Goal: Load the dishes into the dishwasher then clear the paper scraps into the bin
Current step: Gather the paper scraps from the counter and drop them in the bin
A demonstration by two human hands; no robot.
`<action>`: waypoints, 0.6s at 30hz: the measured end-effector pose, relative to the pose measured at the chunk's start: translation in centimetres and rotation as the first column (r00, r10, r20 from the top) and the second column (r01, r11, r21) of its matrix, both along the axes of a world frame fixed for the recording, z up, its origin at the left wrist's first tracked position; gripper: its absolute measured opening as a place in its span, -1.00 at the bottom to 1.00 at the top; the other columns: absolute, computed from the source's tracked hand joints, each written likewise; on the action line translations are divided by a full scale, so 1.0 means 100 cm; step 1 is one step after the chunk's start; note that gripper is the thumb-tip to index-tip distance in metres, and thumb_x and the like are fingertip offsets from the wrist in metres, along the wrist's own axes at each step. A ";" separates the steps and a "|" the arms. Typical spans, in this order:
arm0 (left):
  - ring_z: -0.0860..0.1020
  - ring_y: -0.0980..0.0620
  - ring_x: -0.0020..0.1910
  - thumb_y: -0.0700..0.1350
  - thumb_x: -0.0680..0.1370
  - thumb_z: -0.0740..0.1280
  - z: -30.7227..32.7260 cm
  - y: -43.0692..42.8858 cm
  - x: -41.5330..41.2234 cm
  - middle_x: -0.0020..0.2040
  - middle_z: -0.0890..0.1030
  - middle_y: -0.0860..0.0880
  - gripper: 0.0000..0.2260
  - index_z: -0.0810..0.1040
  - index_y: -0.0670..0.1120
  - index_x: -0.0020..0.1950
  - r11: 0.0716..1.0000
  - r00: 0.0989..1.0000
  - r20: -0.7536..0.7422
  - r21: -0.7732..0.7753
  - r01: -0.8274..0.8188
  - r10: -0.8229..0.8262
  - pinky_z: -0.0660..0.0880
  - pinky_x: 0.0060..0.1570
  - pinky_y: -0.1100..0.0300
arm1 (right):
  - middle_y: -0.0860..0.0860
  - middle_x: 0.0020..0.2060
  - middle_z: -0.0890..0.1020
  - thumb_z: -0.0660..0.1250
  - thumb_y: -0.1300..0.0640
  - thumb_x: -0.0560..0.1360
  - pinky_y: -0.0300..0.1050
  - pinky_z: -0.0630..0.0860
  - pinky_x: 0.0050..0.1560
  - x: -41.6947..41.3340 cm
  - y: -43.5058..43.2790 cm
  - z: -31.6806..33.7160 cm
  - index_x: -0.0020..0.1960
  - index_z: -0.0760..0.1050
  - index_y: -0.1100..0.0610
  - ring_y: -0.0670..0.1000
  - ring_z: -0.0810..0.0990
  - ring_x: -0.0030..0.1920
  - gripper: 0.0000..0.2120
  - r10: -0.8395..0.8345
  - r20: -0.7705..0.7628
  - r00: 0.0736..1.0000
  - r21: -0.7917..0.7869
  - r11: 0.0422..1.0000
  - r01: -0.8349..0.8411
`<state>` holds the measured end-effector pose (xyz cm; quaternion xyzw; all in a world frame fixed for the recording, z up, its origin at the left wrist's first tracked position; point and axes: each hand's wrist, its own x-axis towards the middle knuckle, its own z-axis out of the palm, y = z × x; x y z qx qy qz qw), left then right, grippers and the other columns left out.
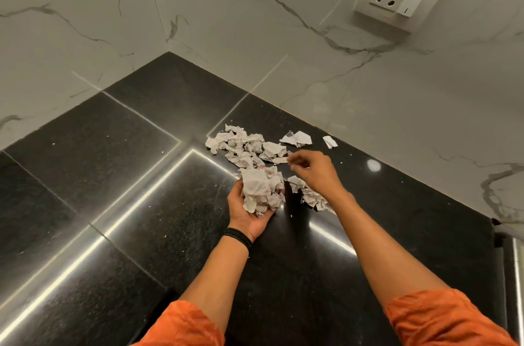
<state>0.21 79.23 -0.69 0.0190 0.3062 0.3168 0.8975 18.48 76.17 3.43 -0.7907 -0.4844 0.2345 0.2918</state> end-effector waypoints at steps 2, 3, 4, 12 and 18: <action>0.57 -0.24 0.23 0.12 0.52 0.22 -0.004 0.002 -0.001 0.31 0.59 -0.25 -0.48 0.56 -0.15 0.36 1.000 1.000 -0.014 -0.016 -0.012 0.011 0.46 0.28 -0.12 | 0.00 0.11 0.69 0.44 0.17 0.51 0.02 0.56 0.18 0.000 -0.002 -0.014 0.23 0.63 0.02 0.03 0.63 0.12 -0.71 0.235 0.191 0.953 -0.258 0.949 -0.183; 0.56 -0.24 0.25 0.12 0.55 0.21 -0.006 0.003 -0.001 0.30 0.60 -0.25 -0.50 0.56 -0.15 0.36 1.000 1.000 -0.023 -0.023 -0.016 0.015 0.45 0.30 -0.12 | 0.03 0.15 0.66 0.44 0.17 0.51 0.04 0.53 0.19 -0.001 -0.005 -0.022 0.26 0.61 0.03 0.08 0.60 0.15 -0.68 0.314 0.268 0.911 -0.329 0.918 -0.220; 0.55 -0.24 0.27 0.13 0.56 0.19 -0.007 0.003 -0.002 0.29 0.60 -0.25 -0.50 0.56 -0.15 0.36 0.999 0.999 -0.032 -0.027 -0.020 0.019 0.43 0.32 -0.13 | 0.05 0.15 0.63 0.43 0.18 0.51 0.03 0.52 0.17 -0.004 -0.009 -0.029 0.25 0.61 0.05 0.12 0.58 0.16 -0.68 0.346 0.328 0.879 -0.338 0.912 -0.233; 0.53 -0.24 0.31 0.12 0.58 0.18 -0.006 -0.004 0.000 0.31 0.59 -0.25 -0.51 0.55 -0.15 0.37 1.000 0.999 -0.042 -0.003 -0.001 0.001 0.47 0.27 -0.13 | -0.09 0.02 0.71 0.39 0.15 0.56 -0.11 0.56 0.12 -0.022 -0.045 -0.031 0.18 0.66 0.03 -0.10 0.64 0.02 -0.78 -0.069 0.100 0.993 0.061 0.996 0.063; 0.60 -0.22 0.11 0.11 0.50 0.26 0.001 -0.014 0.004 0.23 0.62 -0.23 -0.47 0.55 -0.15 0.37 0.999 0.998 -0.057 0.037 0.035 -0.033 0.49 0.15 -0.07 | -0.12 -0.01 0.72 0.40 0.20 0.58 -0.34 0.55 0.04 -0.037 -0.042 0.026 0.17 0.67 0.09 -0.20 0.66 0.02 -0.81 -0.126 -0.242 0.962 0.339 0.918 0.206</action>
